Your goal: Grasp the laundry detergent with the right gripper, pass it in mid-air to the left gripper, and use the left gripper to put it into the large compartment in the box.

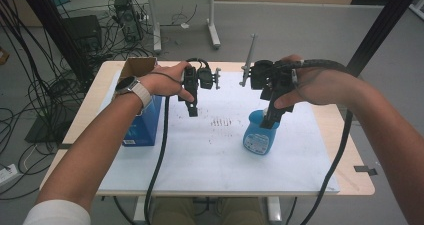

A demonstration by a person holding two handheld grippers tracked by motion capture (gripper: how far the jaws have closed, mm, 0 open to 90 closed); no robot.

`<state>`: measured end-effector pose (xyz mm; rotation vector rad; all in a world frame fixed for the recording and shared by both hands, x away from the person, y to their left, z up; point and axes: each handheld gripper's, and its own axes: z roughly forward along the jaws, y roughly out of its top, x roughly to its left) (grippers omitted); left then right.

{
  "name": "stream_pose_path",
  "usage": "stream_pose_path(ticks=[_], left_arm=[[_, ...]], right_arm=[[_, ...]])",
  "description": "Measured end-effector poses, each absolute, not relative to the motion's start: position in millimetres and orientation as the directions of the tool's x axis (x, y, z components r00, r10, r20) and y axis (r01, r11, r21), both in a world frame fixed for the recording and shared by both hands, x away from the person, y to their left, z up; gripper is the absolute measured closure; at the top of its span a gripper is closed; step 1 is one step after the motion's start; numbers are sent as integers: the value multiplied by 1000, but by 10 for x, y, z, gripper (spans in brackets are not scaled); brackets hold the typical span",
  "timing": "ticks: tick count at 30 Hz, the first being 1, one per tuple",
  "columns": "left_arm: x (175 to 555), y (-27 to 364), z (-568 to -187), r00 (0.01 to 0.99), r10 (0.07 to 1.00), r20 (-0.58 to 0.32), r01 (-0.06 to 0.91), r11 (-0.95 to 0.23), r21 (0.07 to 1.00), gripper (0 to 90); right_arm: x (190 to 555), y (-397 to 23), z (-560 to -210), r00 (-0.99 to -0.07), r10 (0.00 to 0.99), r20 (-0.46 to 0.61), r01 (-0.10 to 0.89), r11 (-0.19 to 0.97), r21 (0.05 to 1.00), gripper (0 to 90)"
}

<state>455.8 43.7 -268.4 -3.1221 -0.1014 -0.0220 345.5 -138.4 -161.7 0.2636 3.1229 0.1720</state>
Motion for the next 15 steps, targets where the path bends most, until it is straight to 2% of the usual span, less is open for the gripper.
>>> stream_pose_path(ticks=[15], left_arm=[[4551, 441, -2665, 997, 73, 18, 73, -997, -19, 112]], right_arm=[[3462, -1392, -1580, -986, 168, 0, 166, 980, 112, 130]])
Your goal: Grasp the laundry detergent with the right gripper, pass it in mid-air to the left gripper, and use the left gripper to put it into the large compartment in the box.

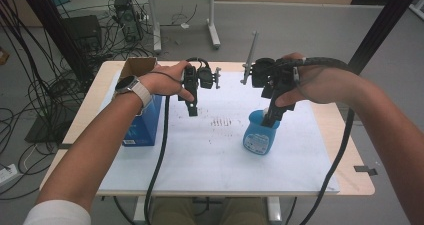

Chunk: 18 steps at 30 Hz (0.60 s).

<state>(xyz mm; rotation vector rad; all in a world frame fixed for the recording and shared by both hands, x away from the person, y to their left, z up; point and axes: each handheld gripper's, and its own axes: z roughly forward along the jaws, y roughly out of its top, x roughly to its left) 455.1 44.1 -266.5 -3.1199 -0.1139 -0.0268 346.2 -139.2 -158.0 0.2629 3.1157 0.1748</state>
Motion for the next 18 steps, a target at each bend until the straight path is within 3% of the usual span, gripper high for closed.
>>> stream_pose_path(ticks=[18], left_arm=[[4543, 448, -2659, 997, 72, 20, 72, -997, -16, 107]], right_arm=[[3463, -1450, -1567, -979, 202, -32, 196, 972, 133, 74]])
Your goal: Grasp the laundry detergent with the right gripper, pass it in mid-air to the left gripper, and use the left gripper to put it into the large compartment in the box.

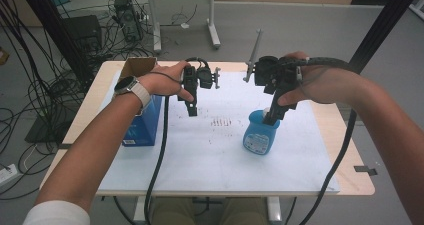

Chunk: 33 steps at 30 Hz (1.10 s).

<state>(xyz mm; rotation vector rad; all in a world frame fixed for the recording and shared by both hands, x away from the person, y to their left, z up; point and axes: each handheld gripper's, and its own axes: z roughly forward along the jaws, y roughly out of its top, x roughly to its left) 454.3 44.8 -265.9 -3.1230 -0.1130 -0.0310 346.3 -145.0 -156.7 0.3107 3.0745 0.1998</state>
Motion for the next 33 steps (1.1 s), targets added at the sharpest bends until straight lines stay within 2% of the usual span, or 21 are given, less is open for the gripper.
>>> stream_pose_path(ticks=[19, 33], left_arm=[[4546, 446, -2657, 997, 69, 17, 70, -997, -20, 101], [4536, 430, -2663, 998, 64, 23, 64, -998, -15, 101]], right_arm=[[3479, -1661, -1628, -966, 252, -50, 241, 957, 159, 62], [3521, -1826, -1747, -933, 356, -44, 342, 920, 189, 57]])
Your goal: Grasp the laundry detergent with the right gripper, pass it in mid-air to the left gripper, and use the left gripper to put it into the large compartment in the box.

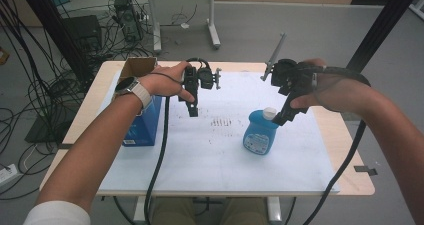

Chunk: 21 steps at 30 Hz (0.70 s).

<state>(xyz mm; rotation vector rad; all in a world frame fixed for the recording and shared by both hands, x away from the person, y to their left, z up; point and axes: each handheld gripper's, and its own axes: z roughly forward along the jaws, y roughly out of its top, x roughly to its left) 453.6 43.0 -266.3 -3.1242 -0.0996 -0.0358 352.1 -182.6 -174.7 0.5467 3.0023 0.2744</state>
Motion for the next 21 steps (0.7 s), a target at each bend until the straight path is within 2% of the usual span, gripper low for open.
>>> stream_pose_path(ticks=[21], left_arm=[[4510, 398, -2665, 998, 54, 23, 54, -998, -6, 102]], right_arm=[[3513, -1960, -1886, -897, 441, -32, 426, 882, 203, 62]])
